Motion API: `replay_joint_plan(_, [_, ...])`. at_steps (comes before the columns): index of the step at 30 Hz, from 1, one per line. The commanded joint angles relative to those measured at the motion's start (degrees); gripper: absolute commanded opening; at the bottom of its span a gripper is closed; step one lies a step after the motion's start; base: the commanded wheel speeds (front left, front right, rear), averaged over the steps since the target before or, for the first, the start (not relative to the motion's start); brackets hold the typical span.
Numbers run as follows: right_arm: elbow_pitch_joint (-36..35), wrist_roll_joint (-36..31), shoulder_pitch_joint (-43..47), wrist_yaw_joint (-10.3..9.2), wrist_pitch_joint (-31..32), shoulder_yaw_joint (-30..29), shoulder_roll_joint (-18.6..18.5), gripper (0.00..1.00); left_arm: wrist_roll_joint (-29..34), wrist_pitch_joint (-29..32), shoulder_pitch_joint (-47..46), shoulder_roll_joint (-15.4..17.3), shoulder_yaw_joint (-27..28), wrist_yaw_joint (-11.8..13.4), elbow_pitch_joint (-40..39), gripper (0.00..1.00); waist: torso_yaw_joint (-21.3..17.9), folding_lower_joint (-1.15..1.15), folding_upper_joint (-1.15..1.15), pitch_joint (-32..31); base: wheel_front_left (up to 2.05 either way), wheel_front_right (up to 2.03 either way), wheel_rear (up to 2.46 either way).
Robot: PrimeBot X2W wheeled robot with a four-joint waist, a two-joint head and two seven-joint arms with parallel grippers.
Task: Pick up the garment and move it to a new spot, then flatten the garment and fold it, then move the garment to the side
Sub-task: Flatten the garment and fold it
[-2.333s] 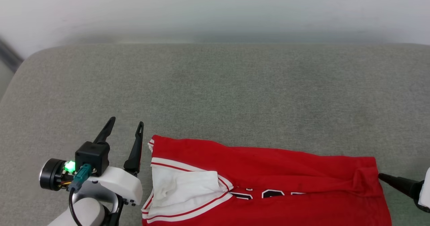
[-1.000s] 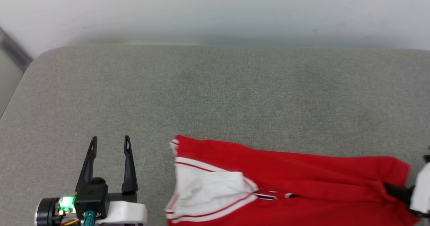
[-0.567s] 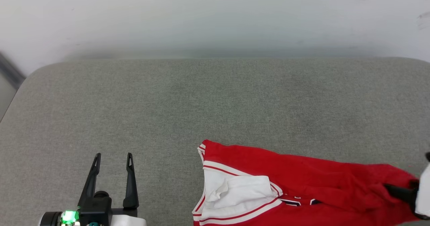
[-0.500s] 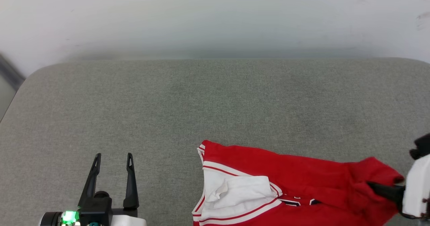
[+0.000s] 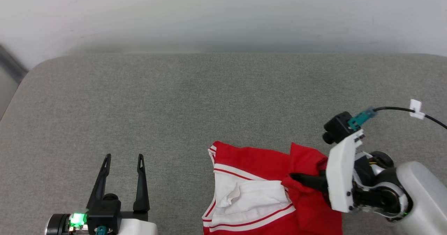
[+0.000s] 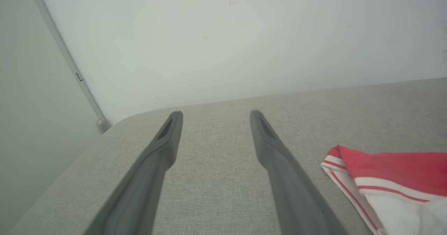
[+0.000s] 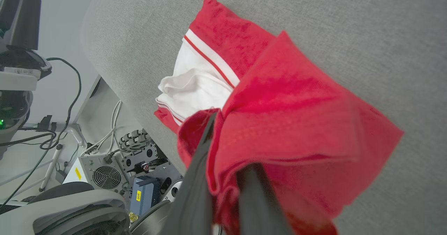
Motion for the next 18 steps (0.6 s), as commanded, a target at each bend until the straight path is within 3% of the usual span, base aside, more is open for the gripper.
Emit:
replay_joint_plan(1, [1.6, -1.4, -2.3, 0.00, -0.3, 1.8, 1.8, 0.00, 0.3, -0.1, -1.1, -0.3, 0.1, -0.3, 0.0, 1.00, 0.4, 0.00, 0.00, 0.8, 0.00, 0.00, 0.00])
replay_joint_plan(9, [12.7, -8.2, -10.8, 0.00, -3.4, 11.1, 6.0, 0.00, 0.3, -0.1, -3.3, -0.5, -0.4, -0.6, 0.2, 1.00, 1.7, 0.00, 0.00, 4.1, 0.00, 0.00, 0.00])
replay_joint_plan(18, [21.5, -8.4, -13.1, 0.00, -7.1, 19.1, 6.4, 0.00, 0.0, -0.1, -4.5, -0.9, -0.1, -0.9, 0.6, 1.00, 1.9, 0.00, 0.00, 6.0, 0.00, 0.00, 0.00])
